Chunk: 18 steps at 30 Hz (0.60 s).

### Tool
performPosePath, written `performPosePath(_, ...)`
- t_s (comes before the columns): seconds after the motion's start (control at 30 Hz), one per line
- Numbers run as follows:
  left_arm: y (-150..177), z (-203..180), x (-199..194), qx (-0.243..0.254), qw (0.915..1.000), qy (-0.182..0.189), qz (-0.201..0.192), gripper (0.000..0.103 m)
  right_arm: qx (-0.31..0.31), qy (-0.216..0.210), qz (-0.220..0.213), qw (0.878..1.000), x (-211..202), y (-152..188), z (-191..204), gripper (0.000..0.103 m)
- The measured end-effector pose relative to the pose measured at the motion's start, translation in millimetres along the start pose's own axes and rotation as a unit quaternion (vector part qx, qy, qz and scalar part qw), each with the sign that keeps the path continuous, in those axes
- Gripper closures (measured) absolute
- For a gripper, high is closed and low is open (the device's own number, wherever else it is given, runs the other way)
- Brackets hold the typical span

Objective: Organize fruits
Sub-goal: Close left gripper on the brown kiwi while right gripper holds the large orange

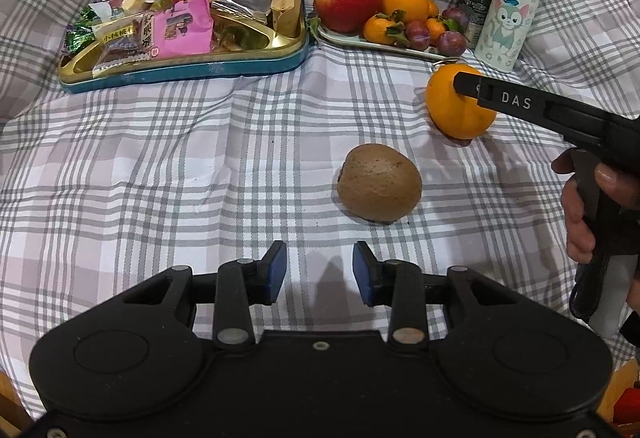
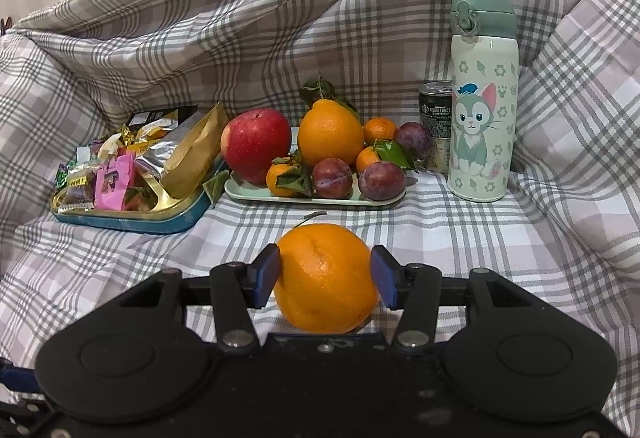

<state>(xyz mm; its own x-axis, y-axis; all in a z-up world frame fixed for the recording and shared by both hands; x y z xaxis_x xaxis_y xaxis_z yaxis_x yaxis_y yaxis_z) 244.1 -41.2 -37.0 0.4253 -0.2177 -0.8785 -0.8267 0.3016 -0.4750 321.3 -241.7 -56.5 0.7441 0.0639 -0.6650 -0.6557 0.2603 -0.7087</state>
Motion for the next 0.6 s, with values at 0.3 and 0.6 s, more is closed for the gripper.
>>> performPosePath(0.3,6.4,5.6,0.4,-0.014,0.9998,-0.004,0.012,0.058,0.014,0.001,0.013,1.0,-1.2,0.1,-3.4,0.05)
performPosePath(0.6,11.7,5.8,-4.3,-0.01,0.9999,-0.004,0.006,0.058,0.0,0.003,0.013,1.0,6.4,-2.9,3.3,0.045)
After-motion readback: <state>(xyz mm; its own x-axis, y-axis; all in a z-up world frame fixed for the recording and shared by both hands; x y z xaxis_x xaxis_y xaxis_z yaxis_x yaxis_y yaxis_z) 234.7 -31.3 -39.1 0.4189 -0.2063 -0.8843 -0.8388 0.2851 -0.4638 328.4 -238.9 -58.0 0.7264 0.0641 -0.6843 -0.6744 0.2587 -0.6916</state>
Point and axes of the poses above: each gripper's, at about its wrist camera, not at the fingertips, and x roughly the way its jaws point, z to its left, y to its underside, the point moved 2 cm from there along x, roughly the way its jaws point, and after that the axes turned 9 degrees about x, right-handed, at the moved point
